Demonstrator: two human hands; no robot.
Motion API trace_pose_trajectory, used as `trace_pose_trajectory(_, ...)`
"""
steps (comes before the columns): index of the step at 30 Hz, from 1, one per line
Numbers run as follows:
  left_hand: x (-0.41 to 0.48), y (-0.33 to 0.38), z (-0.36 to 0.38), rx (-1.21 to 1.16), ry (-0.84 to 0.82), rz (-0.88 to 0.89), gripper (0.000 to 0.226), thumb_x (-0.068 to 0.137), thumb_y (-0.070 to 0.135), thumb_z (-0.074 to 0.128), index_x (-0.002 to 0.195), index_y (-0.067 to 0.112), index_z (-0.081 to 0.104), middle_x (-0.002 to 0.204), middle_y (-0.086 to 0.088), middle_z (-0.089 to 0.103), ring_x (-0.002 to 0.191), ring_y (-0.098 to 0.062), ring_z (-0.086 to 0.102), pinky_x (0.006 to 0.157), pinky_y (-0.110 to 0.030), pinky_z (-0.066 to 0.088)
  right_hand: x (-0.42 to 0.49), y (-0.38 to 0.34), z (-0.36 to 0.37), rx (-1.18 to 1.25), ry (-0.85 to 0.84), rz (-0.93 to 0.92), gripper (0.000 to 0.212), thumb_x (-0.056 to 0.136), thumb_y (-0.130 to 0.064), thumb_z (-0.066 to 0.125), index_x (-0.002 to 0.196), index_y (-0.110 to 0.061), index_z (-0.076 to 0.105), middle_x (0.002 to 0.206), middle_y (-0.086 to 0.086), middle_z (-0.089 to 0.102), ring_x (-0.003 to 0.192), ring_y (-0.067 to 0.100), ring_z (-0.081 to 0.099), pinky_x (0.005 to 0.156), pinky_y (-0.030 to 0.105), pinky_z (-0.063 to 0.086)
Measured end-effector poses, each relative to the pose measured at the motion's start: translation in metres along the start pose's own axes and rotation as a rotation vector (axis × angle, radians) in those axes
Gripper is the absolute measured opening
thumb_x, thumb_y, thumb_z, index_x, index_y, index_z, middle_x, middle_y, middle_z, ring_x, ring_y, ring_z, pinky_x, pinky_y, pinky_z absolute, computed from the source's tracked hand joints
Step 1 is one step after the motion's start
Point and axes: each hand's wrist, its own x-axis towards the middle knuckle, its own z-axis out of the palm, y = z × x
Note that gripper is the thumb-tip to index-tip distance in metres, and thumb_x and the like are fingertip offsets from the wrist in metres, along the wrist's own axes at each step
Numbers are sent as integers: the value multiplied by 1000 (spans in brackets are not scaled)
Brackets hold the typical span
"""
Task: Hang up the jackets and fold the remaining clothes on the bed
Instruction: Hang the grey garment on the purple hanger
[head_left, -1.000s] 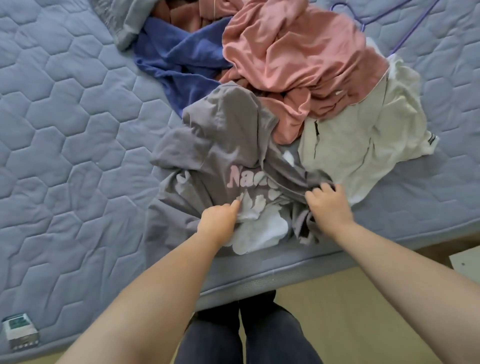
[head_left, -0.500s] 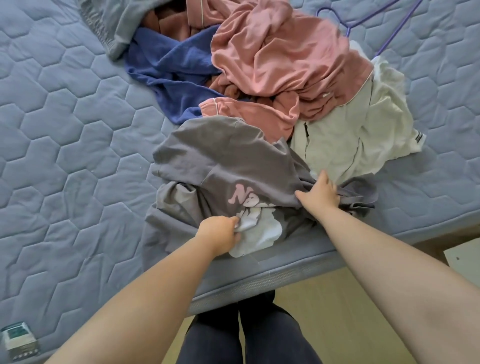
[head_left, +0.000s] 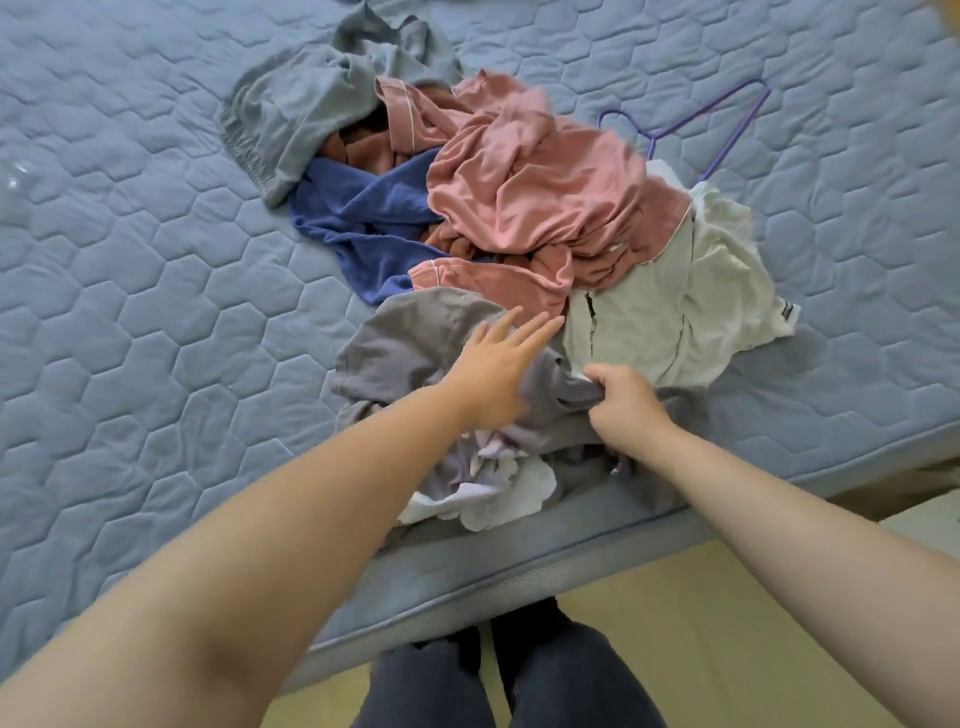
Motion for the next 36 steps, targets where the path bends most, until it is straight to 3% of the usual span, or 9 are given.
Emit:
trace_pose_trajectory(6,-16,25,-108,-45,17,87,58,61,37,62,117,22,64,118,-1,64,114,-24,54,96,-42,44,-33,-88,-85,-63,94,-252,34,69,10,47,63,-23,52,64,-9,53,70,14,51,57,28,36)
trace_pose_trajectory(8,-35,46,-159,-20,33,69,34,57,38,56,79,13,62,83,-5,66,84,-28,59,75,-39,49,-47,-123,-120,-88,156,-312,34,69,8,48,58,-24,48,61,-10,50,71,18,52,60,31,37)
trace_pose_trajectory(11,-69,71,-228,68,130,37,28,63,41,67,63,20,48,73,-3,58,78,-28,55,70,-38,46,-70,-173,-165,-154,262,-389,33,72,3,53,55,-24,43,56,-8,44,64,21,46,58,31,32)
trace_pose_trajectory(16,-139,96,-316,189,286,-30,18,78,27,70,91,13,67,81,-6,61,76,-20,52,65,-28,36,-109,-251,-215,-257,427,-521,18,74,2,54,68,-15,50,70,3,52,74,30,52,58,35,36)
trace_pose_trajectory(19,-183,102,-355,223,366,-118,11,80,20,63,76,12,59,73,-3,53,74,-21,48,61,-26,33,-136,-295,-240,-368,429,-528,17,73,1,51,76,-16,47,73,2,50,74,28,49,54,32,30)
trace_pose_trajectory(25,-246,100,-427,-484,685,-118,37,80,9,71,55,12,43,51,3,40,51,-4,43,47,-14,32,-172,-343,-298,-353,624,-369,10,85,-3,46,89,-11,44,83,7,50,79,26,46,61,31,27)
trace_pose_trajectory(29,-262,103,-450,-447,569,-73,15,81,20,75,78,14,61,85,-3,62,86,-15,59,69,-22,43,-191,-363,-312,-248,552,-510,21,80,7,41,92,-6,53,84,8,55,82,23,49,58,28,28)
trace_pose_trajectory(32,-255,121,-447,-432,451,-50,49,83,37,72,125,20,54,121,2,59,110,-16,56,97,-30,44,-199,-387,-309,-263,504,-601,25,77,8,41,85,-11,55,86,9,59,82,22,53,62,22,36)
trace_pose_trajectory(36,-240,143,-429,-324,347,-96,53,82,38,72,126,16,53,117,-2,63,105,-17,58,96,-30,46,-196,-413,-302,-256,522,-629,25,73,6,46,68,-19,48,76,7,58,76,24,54,60,25,38)
